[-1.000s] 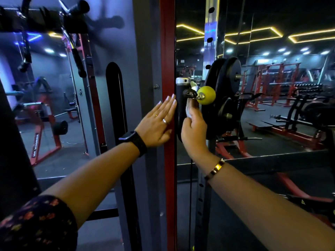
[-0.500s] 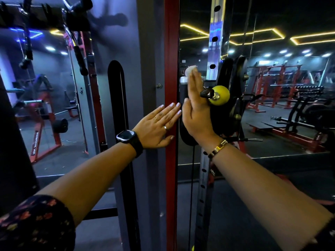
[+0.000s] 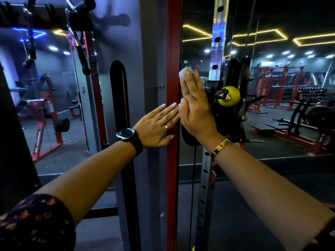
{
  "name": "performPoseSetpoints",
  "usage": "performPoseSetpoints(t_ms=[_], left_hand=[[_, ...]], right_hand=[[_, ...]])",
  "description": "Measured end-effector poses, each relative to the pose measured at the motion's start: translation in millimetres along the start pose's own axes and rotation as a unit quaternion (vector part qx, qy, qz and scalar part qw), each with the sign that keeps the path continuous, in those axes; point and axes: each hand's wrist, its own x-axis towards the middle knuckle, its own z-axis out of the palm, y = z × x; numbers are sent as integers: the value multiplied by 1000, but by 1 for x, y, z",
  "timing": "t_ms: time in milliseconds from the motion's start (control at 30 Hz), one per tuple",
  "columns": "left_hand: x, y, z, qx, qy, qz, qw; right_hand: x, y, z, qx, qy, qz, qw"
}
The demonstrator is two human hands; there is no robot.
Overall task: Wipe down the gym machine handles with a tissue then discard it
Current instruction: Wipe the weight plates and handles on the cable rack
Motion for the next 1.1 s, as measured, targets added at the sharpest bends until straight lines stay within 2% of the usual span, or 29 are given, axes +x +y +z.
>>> performPoseSetpoints(t_ms=[167,300,367,433,533,667,733,800,867,1000,1100], left_hand=[[1,1,-5,-13,-15,-15,1000],[19,-12,-17,-4,-5,-60,998],[30,-26,-21,22,-9,-34,999],[33,-42,-23,43,-14,2,999],[38,-64,-28,78,-8,52,996],[64,-82,-39,109,-10,106,988],[73,-87,-42,108,-22,122,986],[76,-93,-43,113,-35,138,983],[77,-97,-44,119,-40,155,980],[75,-96,-40,81,-45,162,982],[72,-97,-38,94,-43,163,981]], right_hand=[[11,-22,6,154,89,152,972],[-15,-21,9,279,140,350,883],[-42,-23,13,303,140,363,870],[-58,-28,14,275,122,323,898],[-48,-23,13,202,117,216,948],[-43,-10,11,48,62,82,994],[-64,0,8,-61,6,-39,997],[-82,10,2,-147,-46,-142,978],[-80,13,-4,-170,-57,-141,974],[-46,6,-1,-158,-57,-56,984],[-44,8,-6,-191,-87,-118,971]])
